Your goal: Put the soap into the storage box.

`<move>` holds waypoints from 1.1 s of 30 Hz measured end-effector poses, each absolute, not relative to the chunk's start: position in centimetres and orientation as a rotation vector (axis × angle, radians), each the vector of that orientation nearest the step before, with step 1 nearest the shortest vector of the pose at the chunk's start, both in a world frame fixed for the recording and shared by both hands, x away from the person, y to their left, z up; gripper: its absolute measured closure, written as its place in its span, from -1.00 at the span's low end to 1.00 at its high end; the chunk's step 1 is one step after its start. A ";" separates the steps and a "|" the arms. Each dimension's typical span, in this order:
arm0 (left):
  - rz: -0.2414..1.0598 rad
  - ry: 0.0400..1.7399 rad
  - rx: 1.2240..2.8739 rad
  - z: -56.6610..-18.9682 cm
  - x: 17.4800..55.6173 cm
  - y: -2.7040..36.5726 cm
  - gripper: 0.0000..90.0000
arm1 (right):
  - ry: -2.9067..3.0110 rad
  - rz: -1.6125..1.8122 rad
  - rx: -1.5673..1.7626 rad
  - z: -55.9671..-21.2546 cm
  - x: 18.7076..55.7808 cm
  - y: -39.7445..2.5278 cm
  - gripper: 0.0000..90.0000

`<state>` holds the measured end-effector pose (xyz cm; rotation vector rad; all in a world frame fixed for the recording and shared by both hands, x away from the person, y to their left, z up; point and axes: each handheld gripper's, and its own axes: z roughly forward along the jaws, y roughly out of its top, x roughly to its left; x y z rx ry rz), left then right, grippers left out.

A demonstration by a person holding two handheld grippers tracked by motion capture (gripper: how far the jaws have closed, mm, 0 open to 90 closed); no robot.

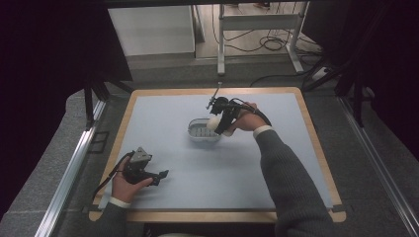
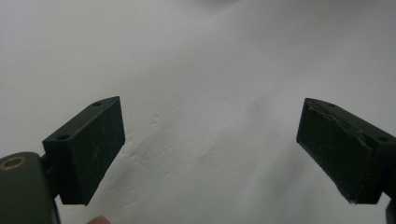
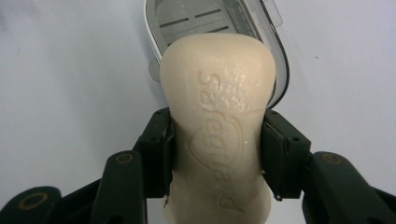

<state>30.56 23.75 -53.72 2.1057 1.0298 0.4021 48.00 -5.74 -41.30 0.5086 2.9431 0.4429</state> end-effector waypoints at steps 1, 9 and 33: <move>0.404 1.030 2.105 -53.7 30.5 23.7 -0.82 | 2.949 0.431 0.498 -41.4 48.1 -5.5 0.10; 0.404 1.029 2.105 -53.7 30.6 23.8 -0.82 | 2.954 0.423 0.469 -41.7 48.9 -4.6 0.10; 0.390 1.015 2.118 -53.8 31.1 23.6 -0.82 | 2.955 0.436 0.345 -43.2 50.6 -1.9 0.10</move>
